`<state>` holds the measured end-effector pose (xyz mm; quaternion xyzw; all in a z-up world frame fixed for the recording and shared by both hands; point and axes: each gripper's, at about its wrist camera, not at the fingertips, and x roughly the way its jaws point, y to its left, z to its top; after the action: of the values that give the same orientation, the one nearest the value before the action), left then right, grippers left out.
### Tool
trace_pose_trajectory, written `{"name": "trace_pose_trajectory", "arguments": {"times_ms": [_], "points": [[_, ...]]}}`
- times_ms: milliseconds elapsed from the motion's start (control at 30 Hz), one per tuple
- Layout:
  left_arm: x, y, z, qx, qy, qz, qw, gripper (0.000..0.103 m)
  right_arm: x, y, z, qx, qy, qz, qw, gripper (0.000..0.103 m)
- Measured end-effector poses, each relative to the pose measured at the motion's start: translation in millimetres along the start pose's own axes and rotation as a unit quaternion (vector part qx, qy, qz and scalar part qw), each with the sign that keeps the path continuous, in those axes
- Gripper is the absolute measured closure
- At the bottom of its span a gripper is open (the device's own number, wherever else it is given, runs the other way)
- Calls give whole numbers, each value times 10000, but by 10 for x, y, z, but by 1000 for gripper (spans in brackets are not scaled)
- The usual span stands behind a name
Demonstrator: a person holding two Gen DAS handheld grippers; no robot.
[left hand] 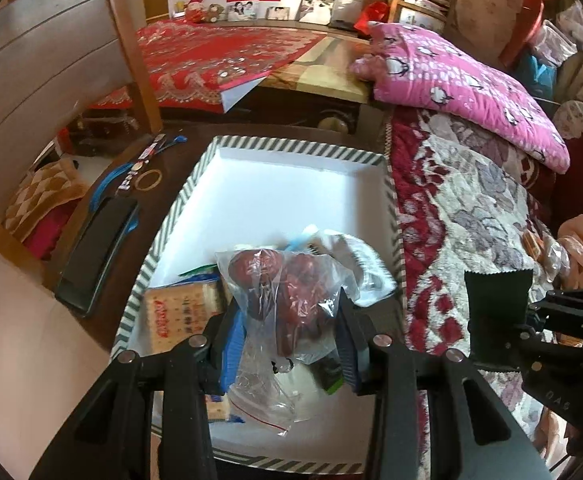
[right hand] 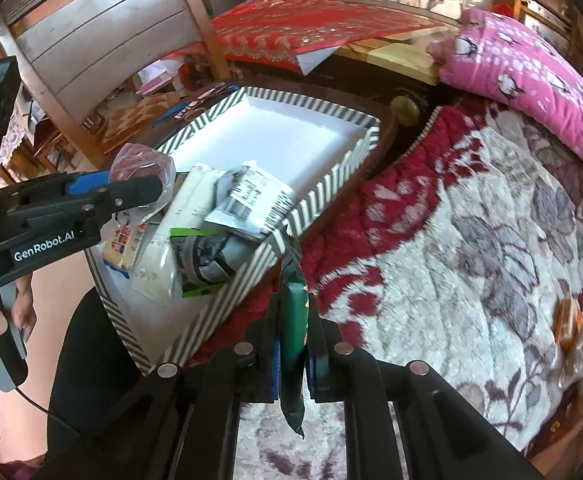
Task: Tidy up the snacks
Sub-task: 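Carry the red-date bag with the left tool while the right tool carries the green packet to the tray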
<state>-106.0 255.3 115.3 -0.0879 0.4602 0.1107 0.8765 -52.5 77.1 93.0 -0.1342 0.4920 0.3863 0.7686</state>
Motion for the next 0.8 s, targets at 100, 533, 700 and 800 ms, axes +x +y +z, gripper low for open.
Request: {"name": "trace_pose_trajectory", "arguments": {"times_ms": [100,533,700,800], "points": [[24,83,-22,-74,38,31,10000,64,63,79,80,-75,30,74,9999,93],[201,386,-99,-413,230,151,9988,64,452,504,410,-394,210,582,9973,93],[263,489,-107,-550,262,173,9980,63,616,603,465,-499,333,670,9960,93],[272,499,-87,-549,238,173,9981,63,761,587,523,-488,414,607,9961,93]]}}
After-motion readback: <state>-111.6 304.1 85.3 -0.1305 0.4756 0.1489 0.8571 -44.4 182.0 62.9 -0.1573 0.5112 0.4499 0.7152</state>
